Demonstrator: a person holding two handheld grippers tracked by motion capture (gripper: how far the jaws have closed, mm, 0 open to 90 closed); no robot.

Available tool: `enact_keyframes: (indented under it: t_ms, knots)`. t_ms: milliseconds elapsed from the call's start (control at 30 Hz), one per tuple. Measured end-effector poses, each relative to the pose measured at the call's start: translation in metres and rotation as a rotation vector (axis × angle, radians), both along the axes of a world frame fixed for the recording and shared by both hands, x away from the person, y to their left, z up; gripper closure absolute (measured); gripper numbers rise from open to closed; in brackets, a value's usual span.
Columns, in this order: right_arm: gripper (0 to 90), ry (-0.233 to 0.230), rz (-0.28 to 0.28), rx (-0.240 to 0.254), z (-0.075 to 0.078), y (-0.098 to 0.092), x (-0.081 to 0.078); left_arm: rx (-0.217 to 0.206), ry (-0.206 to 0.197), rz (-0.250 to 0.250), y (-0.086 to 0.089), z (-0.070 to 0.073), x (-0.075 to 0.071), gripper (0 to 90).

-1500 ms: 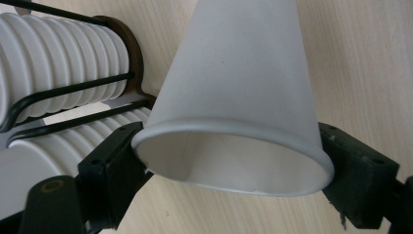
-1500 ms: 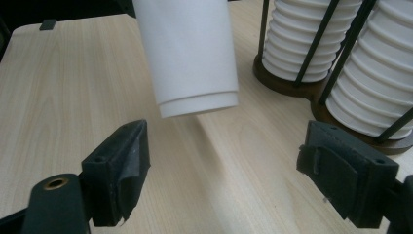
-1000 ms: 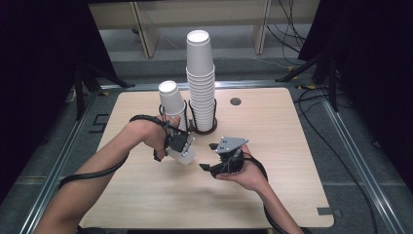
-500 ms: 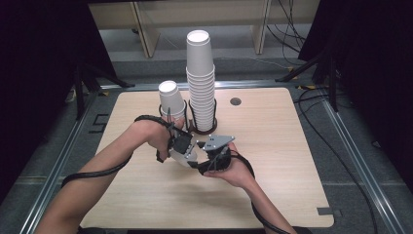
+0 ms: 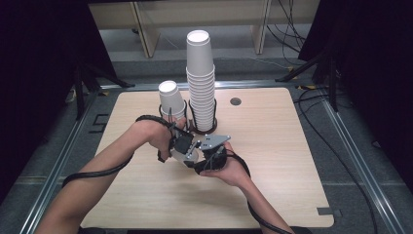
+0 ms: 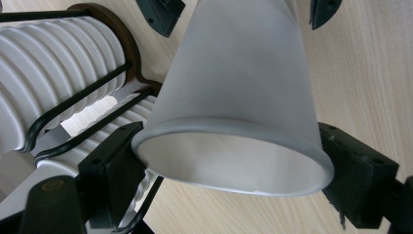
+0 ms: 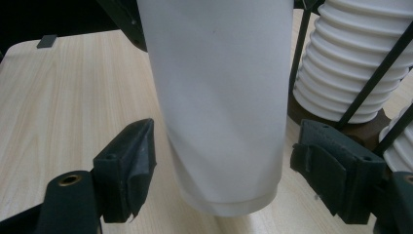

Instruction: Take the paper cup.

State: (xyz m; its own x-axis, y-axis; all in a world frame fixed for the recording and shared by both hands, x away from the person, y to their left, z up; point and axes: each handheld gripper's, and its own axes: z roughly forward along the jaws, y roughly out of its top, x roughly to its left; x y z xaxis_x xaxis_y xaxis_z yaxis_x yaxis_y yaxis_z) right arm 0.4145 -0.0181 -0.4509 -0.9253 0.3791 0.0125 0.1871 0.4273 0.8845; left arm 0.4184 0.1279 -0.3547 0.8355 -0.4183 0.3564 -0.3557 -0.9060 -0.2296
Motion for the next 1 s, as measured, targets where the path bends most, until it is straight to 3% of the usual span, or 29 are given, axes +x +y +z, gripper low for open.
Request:
enact_keyframes:
  t_ms: [67,100,133,200,267,367,467,700,733,833,867,900,1000]
  knots:
    - [23.5,0.004,0.001,-0.008,-0.001,0.000,0.000,0.002,-0.001,-0.001,0.000,0.000,0.000,16.9]
    - [23.5,-0.016,0.013,-0.009,-0.001,0.000,0.002,0.003,-0.003,-0.004,0.000,0.000,0.001,17.0]
    - [23.4,0.013,0.001,-0.008,-0.002,0.000,0.000,0.003,-0.002,-0.004,0.001,0.000,0.001,16.9]
    - [23.3,-0.020,0.015,-0.015,-0.003,0.000,0.003,-0.004,0.002,-0.002,0.001,0.000,0.000,16.9]
    - [23.4,0.013,0.001,-0.008,-0.004,0.001,0.001,-0.005,-0.011,-0.017,0.000,0.001,0.000,17.0]
    - [23.3,-0.017,0.020,-0.024,-0.006,0.001,0.003,-0.009,-0.017,-0.024,-0.001,0.001,0.000,16.9]
    - [23.3,0.022,0.004,-0.021,-0.007,0.002,0.001,-0.013,-0.008,-0.029,-0.001,0.002,0.000,16.9]
    - [23.9,0.033,0.006,-0.003,-0.009,0.003,0.001,-0.025,0.001,-0.034,-0.002,0.001,-0.001,16.9]
    - [24.1,-0.029,0.034,-0.019,-0.009,0.003,0.006,-0.024,0.000,-0.035,-0.002,0.001,-0.001,16.9]
    - [24.9,-0.033,0.030,-0.013,-0.010,0.003,0.006,-0.023,0.002,-0.035,-0.003,0.002,-0.001,16.9]
    - [24.8,-0.031,0.030,-0.014,-0.010,0.003,0.006,-0.022,0.001,-0.037,-0.004,0.002,-0.001,16.9]
    - [24.8,0.029,0.005,0.002,-0.011,0.003,0.002,-0.023,0.005,-0.037,-0.004,0.002,-0.001,16.9]
    - [24.5,0.009,0.007,0.002,-0.011,0.004,0.003,-0.031,0.006,-0.041,-0.004,0.002,-0.001,16.9]
